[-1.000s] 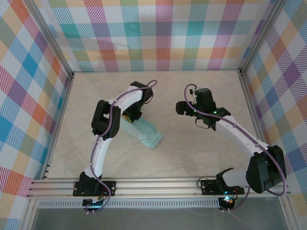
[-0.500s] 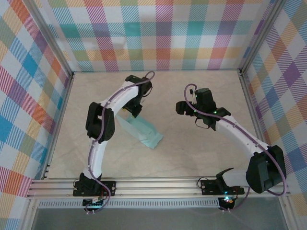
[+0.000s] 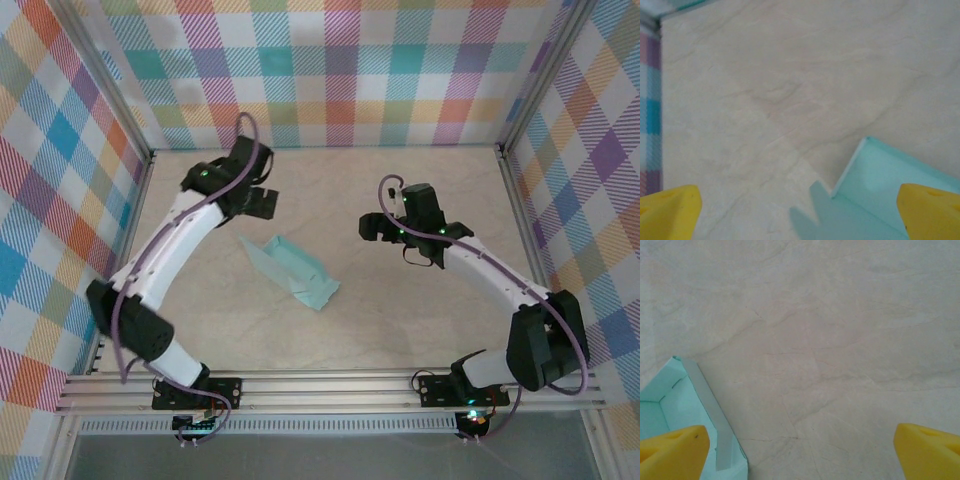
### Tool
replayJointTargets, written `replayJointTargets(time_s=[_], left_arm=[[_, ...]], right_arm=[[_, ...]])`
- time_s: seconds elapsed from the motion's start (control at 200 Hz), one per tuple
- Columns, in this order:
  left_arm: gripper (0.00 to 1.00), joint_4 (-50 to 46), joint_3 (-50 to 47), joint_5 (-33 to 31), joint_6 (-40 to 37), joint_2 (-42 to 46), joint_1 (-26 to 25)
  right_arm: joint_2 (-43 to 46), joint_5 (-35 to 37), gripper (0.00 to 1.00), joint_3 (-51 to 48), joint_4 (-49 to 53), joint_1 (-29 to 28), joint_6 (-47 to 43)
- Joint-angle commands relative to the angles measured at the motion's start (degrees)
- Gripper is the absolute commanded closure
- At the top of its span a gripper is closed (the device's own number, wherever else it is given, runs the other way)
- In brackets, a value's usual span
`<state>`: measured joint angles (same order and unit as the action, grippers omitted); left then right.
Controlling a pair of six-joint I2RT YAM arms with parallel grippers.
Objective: Fold the paper box
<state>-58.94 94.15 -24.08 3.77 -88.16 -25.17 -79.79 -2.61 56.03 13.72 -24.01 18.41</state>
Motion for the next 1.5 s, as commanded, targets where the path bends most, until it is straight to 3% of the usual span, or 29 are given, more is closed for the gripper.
replayJointTargets(time_s=[0.0,0.18,0.36,0.475,0.59,0.675,0.79,0.845,0.92,1.19,1.495], left_arm=[[0.0,4.1,-8.7,-0.7,9.0,9.6,5.9],[0.0,1.6,-23.3,4.4,23.1,22.8,16.4],[0.03,2.2,-38.0,9.9,36.7,30.6,19.3],[0.07,12.6,-49.4,19.2,44.0,33.8,19.2],[0.15,25.5,-57.8,28.1,50.6,30.6,18.3],[0.12,34.7,-60.0,32.5,50.8,26.6,17.1],[0.27,40.0,-59.7,34.1,51.7,20.7,16.3],[0.44,42.1,-59.3,35.0,51.9,18.1,16.0],[0.53,46.6,-58.4,37.1,51.8,13.9,15.9],[0.59,52.7,-50.4,42.8,47.3,-1.0,15.0],[0.58,47.1,-32.1,48.9,39.0,-17.4,11.3]], right_arm=[[-2.0,-5.9,0.01,0.8,-3.1,0.2,-1.9],[-5.3,-8.0,0.0,2.7,-4.0,-0.1,-1.9],[-8.5,-9.3,0.0,7.0,-1.3,-0.4,-2.6],[-9.6,-9.9,0.0,8.2,-1.2,-0.5,-2.3],[-9.8,-10.0,0.0,8.0,-1.9,-0.6,-1.6],[-8.7,-9.1,0.0,6.7,-2.9,-0.6,-1.2],[-6.4,-7.7,0.0,4.7,-3.0,-0.6,-1.2],[-5.4,-6.9,0.0,3.7,-3.0,-0.6,-1.3],[-3.9,-6.1,0.0,2.2,-3.1,-0.6,-1.3],[-0.9,-5.2,0.0,-1.0,-3.0,-0.6,-1.0],[2.9,-1.5,0.0,-4.1,-1.0,0.3,-3.9]])
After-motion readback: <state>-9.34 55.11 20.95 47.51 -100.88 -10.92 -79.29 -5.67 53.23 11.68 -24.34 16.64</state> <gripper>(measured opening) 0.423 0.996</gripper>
